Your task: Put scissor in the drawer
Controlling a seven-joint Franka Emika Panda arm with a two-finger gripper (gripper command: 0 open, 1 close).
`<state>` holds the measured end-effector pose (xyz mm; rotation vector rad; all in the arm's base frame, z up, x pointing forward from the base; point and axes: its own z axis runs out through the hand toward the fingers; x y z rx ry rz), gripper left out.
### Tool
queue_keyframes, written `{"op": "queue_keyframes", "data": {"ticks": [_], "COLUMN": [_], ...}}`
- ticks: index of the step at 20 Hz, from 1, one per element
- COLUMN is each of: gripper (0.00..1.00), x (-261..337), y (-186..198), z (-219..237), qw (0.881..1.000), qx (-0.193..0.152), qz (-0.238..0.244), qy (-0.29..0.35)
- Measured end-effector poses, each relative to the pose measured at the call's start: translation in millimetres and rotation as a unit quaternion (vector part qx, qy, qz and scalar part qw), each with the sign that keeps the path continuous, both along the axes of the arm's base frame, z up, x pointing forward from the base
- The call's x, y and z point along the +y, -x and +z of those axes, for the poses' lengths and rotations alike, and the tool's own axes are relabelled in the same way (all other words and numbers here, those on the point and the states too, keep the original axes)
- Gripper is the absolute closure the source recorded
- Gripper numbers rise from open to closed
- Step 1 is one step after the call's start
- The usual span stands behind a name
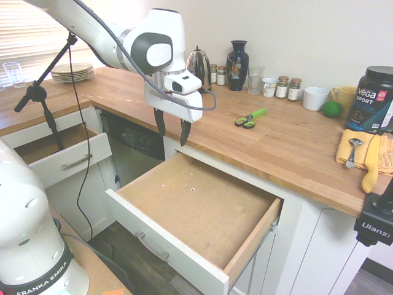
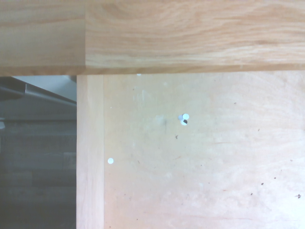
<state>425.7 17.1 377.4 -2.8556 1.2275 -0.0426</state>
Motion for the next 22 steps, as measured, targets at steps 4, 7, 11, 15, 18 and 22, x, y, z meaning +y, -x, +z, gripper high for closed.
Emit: {"op": "queue_keyframes", "data": {"ticks": [4,7,11,15,18,22], "gripper": [0.00,0.00,0.00,0.00,0.00,0.00], "x": [-3.6,-7.1,-14.2,-29.7,-39.3,-48.2], "y": [-0.2,-0.3,-2.7,-19.3,-45.5,-87.8], "z": [-0.7,-0.8,1.5,6.0,6.3,8.4], "qw": [1.000,1.000,1.000,1.000,1.000,1.000], "qx": [0.001,0.001,-0.002,-0.006,-0.007,-0.014], "qz": [0.001,-0.003,-0.005,-0.009,-0.014,-0.019], "qy": [0.006,0.006,0.011,0.016,0.017,0.017]}}
